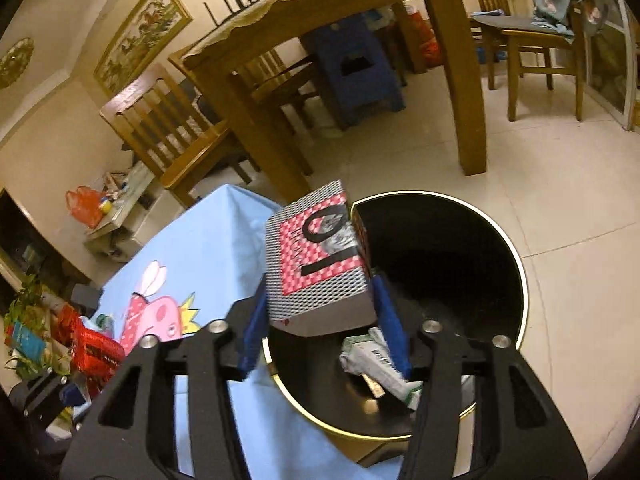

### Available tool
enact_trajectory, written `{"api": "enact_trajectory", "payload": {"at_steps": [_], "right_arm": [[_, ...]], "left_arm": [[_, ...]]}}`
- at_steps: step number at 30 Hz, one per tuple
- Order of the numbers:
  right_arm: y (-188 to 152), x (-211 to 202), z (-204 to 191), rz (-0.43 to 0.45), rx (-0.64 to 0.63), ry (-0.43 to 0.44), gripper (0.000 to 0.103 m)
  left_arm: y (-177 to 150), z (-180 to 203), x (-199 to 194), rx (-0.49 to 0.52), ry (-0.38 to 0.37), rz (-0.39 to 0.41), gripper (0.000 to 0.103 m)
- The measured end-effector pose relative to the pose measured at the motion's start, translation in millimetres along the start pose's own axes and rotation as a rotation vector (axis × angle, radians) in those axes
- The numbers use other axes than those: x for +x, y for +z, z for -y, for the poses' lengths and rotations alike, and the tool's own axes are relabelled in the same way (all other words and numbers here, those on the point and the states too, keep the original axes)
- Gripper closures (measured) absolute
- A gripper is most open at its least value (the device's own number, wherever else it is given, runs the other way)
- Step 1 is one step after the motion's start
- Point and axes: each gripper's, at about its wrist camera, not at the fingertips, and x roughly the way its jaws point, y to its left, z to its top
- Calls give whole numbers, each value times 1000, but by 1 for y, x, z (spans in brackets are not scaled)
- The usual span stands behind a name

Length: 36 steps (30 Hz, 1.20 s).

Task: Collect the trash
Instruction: 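Carry the box and wrapper over the bin and open both tools to drop them, then move both open tools from the bin back over the table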

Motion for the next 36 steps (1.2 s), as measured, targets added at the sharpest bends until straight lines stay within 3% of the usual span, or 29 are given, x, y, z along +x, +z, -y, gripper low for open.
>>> {"api": "enact_trajectory", "payload": {"at_steps": [3, 5, 12, 16, 17, 19, 20, 24, 30, 34, 36], "right_arm": [[0, 10, 9, -39, 41, -18, 25], [1, 6, 18, -14, 79, -23, 24], [11, -33, 58, 164, 243, -6, 20], [9, -63, 81, 300, 352, -11, 11], [10, -67, 85, 319, 368, -9, 11], [10, -74, 94, 348, 396, -2, 11], [9, -78, 97, 361, 409, 0, 11], [9, -81, 102, 367, 414, 2, 10], [9, -76, 89, 340, 375, -12, 8], [13, -69, 61, 336, 326, -26, 7], [15, -65, 46, 329, 287, -30, 7]], "left_arm": [[2, 11, 11, 21, -11, -13, 80], [4, 18, 18, 37, -12, -19, 80], [17, 34, 42, 66, -30, -32, 80], [35, 43, 59, 87, -38, -27, 80], [41, 45, 64, 94, -22, -21, 78], [49, 46, 69, 96, 11, -8, 49], [52, 46, 69, 88, 24, 7, 30], [52, 45, 69, 82, -7, 23, 28], [32, 27, 61, 47, 18, -6, 28], [1, -8, 44, -5, 71, -42, 28], [-21, -35, 32, -33, 142, -59, 28]]}}
